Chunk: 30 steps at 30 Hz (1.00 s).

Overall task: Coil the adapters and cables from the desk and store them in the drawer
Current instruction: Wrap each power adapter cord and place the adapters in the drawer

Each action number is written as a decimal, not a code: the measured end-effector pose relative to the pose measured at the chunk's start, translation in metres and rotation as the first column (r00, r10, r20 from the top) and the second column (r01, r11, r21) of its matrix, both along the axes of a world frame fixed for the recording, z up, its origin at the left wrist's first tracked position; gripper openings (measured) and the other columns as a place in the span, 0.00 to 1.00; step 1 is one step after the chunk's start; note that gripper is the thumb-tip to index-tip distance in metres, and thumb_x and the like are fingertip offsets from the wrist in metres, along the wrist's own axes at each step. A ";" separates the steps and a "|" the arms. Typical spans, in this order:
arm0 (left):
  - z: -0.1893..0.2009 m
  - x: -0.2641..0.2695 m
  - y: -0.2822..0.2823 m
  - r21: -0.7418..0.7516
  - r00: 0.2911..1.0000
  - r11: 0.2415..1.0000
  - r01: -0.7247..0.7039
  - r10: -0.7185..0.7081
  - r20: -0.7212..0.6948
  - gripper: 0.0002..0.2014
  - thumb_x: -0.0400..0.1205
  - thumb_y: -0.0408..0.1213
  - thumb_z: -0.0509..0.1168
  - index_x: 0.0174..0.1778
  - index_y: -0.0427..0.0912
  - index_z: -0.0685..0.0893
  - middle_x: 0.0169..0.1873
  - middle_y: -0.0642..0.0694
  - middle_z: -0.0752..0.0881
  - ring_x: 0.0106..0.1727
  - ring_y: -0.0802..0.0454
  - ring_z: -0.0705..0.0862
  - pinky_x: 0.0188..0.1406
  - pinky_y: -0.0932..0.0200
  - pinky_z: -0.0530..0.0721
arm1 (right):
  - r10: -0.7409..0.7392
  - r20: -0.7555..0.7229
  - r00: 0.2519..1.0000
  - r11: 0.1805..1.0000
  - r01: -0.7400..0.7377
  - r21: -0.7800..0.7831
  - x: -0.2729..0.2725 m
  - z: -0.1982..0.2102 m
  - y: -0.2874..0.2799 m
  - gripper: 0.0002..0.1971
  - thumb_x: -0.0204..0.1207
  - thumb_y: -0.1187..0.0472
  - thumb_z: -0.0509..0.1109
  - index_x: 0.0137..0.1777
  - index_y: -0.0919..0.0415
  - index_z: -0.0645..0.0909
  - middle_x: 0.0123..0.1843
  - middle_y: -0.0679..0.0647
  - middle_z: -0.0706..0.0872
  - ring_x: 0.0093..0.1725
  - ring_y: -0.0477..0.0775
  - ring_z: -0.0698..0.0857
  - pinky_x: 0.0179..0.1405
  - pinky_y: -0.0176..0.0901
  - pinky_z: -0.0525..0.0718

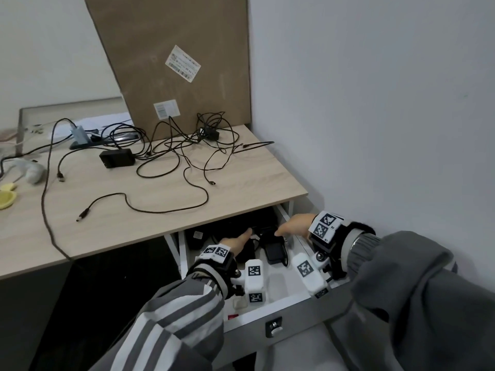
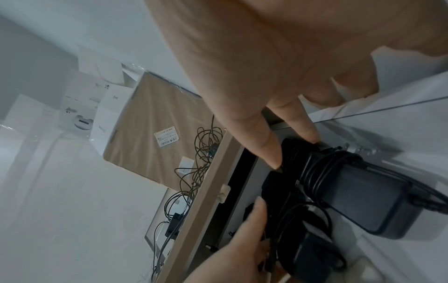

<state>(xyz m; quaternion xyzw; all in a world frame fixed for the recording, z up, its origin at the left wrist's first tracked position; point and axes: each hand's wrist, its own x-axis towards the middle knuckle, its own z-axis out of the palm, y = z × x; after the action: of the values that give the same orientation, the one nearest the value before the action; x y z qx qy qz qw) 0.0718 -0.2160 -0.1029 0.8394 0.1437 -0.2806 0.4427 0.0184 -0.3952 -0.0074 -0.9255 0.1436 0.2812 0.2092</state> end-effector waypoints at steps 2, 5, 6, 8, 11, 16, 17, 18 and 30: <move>0.035 -0.016 0.009 -0.019 1.000 1.000 0.005 -0.004 0.011 0.40 0.71 0.69 0.66 0.64 0.35 0.80 0.57 0.36 0.86 0.47 0.42 0.85 0.56 0.54 0.82 | 0.001 0.016 1.000 1.000 -0.001 0.000 0.001 0.005 0.006 0.29 0.79 0.44 0.64 0.74 0.60 0.73 0.73 0.56 0.76 0.70 0.58 0.77 0.68 0.44 0.73; 0.066 -0.026 0.023 -0.027 0.996 0.996 0.080 -0.078 0.051 0.20 0.81 0.50 0.66 0.57 0.36 0.79 0.43 0.41 0.82 0.33 0.47 0.79 0.39 0.57 0.79 | -0.020 0.105 0.994 1.000 0.019 0.007 0.003 0.022 0.019 0.32 0.76 0.43 0.67 0.75 0.61 0.72 0.72 0.57 0.77 0.63 0.58 0.80 0.51 0.43 0.79; 0.072 -0.028 0.028 -0.070 0.996 0.994 0.086 -0.083 0.045 0.15 0.82 0.45 0.66 0.54 0.36 0.78 0.40 0.42 0.82 0.32 0.48 0.78 0.38 0.57 0.79 | -0.022 0.125 0.992 1.000 0.021 0.013 0.004 0.029 0.024 0.32 0.75 0.42 0.68 0.73 0.62 0.74 0.68 0.58 0.79 0.58 0.57 0.81 0.42 0.43 0.78; 0.093 -0.035 0.035 -0.224 0.998 0.973 0.061 -0.061 0.007 0.09 0.82 0.38 0.66 0.51 0.36 0.81 0.37 0.43 0.85 0.36 0.50 0.81 0.43 0.57 0.82 | -0.010 0.170 0.985 0.998 0.000 0.058 0.008 0.046 0.038 0.26 0.74 0.44 0.70 0.64 0.63 0.78 0.59 0.57 0.81 0.52 0.57 0.80 0.35 0.43 0.77; 0.130 -0.036 0.049 -0.304 0.991 0.944 0.127 -0.104 0.089 0.07 0.84 0.38 0.63 0.52 0.40 0.82 0.43 0.46 0.88 0.41 0.54 0.84 0.42 0.63 0.80 | -0.078 0.199 0.977 0.974 0.032 0.226 0.019 0.070 0.061 0.15 0.75 0.53 0.71 0.56 0.63 0.80 0.57 0.58 0.82 0.52 0.55 0.81 0.44 0.45 0.82; 0.185 -0.009 0.092 -0.349 0.929 0.932 0.102 0.036 0.369 0.09 0.84 0.36 0.62 0.56 0.38 0.83 0.44 0.45 0.88 0.42 0.55 0.84 0.38 0.66 0.78 | -0.093 0.275 0.957 0.929 -0.016 0.369 0.042 0.116 0.103 0.09 0.78 0.59 0.69 0.55 0.61 0.81 0.52 0.53 0.85 0.44 0.47 0.84 0.38 0.38 0.77; 0.190 0.001 0.102 -0.348 0.915 0.935 0.075 0.073 0.396 0.08 0.84 0.35 0.62 0.55 0.38 0.84 0.44 0.45 0.88 0.41 0.55 0.84 0.37 0.66 0.77 | -0.070 0.291 0.954 0.924 -0.049 0.380 0.050 0.124 0.112 0.08 0.78 0.59 0.68 0.54 0.60 0.81 0.51 0.52 0.85 0.44 0.46 0.84 0.38 0.38 0.77; 0.194 0.011 0.113 -0.343 0.900 0.938 0.048 0.109 0.422 0.08 0.84 0.34 0.62 0.53 0.39 0.84 0.44 0.44 0.88 0.41 0.55 0.84 0.36 0.66 0.77 | -0.041 0.307 0.951 0.920 -0.084 0.382 0.058 0.131 0.121 0.08 0.79 0.59 0.67 0.55 0.61 0.82 0.50 0.51 0.86 0.45 0.46 0.85 0.40 0.37 0.77; 0.202 0.201 0.244 0.377 0.839 0.917 -0.134 -0.097 0.536 0.15 0.77 0.35 0.70 0.60 0.40 0.86 0.52 0.42 0.87 0.56 0.42 0.84 0.50 0.57 0.80 | 0.180 0.398 0.900 0.890 -0.322 0.324 0.215 0.156 0.219 0.14 0.80 0.59 0.65 0.58 0.66 0.84 0.54 0.54 0.90 0.46 0.47 0.87 0.41 0.37 0.80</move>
<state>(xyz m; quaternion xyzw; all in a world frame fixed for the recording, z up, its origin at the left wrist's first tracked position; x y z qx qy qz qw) 0.2729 0.0281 0.0992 0.9550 0.0744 0.0089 0.2871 0.2330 -0.1767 0.1489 -0.9129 -0.0772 0.1562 0.3691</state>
